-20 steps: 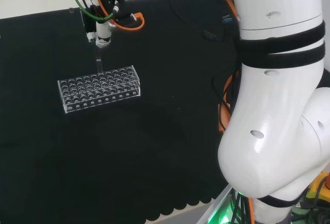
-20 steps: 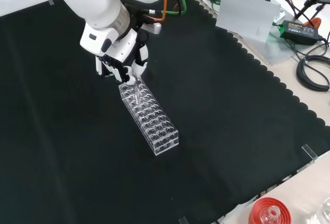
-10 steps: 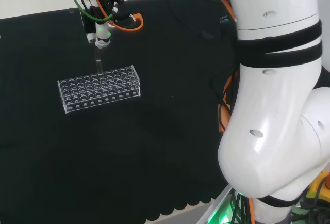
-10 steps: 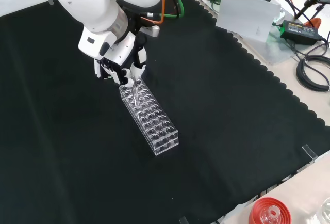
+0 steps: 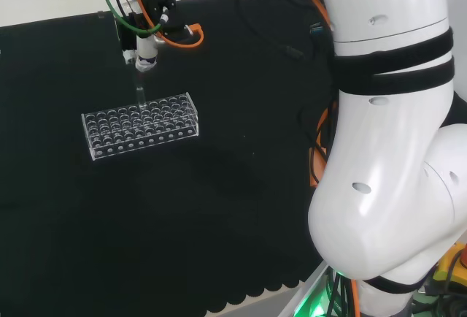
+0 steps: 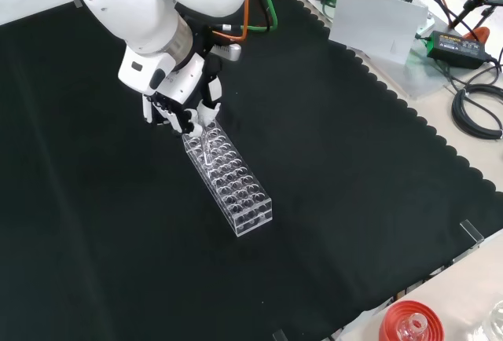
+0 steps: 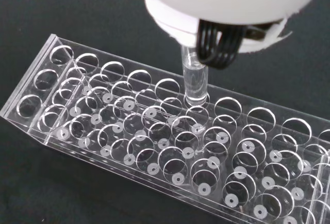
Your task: Put the test tube back in the rack.
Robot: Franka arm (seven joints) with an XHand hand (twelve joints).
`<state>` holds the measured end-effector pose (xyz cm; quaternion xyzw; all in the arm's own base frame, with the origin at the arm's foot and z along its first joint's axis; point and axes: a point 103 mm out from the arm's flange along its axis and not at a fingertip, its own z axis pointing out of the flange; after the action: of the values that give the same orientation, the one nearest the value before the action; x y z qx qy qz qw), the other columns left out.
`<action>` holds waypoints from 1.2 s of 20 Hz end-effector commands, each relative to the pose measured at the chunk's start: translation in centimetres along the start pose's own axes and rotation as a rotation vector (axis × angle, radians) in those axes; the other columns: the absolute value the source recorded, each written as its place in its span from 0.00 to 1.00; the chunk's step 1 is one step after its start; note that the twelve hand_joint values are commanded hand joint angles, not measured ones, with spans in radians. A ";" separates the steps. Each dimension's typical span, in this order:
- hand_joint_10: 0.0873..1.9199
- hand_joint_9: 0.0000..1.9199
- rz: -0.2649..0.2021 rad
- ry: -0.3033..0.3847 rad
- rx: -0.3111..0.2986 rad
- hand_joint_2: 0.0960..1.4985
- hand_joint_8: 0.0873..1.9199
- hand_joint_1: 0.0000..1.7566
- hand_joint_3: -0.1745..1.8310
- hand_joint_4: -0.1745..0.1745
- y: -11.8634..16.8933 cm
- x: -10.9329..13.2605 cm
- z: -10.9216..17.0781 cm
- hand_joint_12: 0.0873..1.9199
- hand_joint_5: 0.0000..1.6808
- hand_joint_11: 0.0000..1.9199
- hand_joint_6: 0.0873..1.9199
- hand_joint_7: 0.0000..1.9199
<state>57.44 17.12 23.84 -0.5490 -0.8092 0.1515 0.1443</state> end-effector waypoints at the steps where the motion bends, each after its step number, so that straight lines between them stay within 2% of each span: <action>1: 0.15 0.72 -0.002 0.016 -0.012 0.29 0.31 0.82 0.50 0.00 0.2 -0.3 0.6 0.62 0.80 0.40 0.26 0.76; 6: 0.15 0.72 -0.008 0.027 -0.014 0.29 0.31 0.82 0.50 0.00 0.0 -0.7 1.3 0.62 0.80 0.40 0.26 0.76; 13: 0.15 0.72 -0.006 0.034 -0.006 0.29 0.31 0.82 0.50 0.00 -0.4 -2.0 4.0 0.62 0.80 0.40 0.26 0.76; 20: 0.15 0.72 -0.013 0.021 0.010 0.29 0.31 0.82 0.50 0.00 0.5 -1.0 3.7 0.62 0.80 0.40 0.26 0.76; 24: 0.15 0.72 -0.029 0.018 -0.004 0.29 0.31 0.82 0.50 0.00 0.7 -1.0 3.5 0.62 0.80 0.40 0.26 0.76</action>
<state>56.73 15.79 20.32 -0.5456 -0.8108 0.1437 0.1558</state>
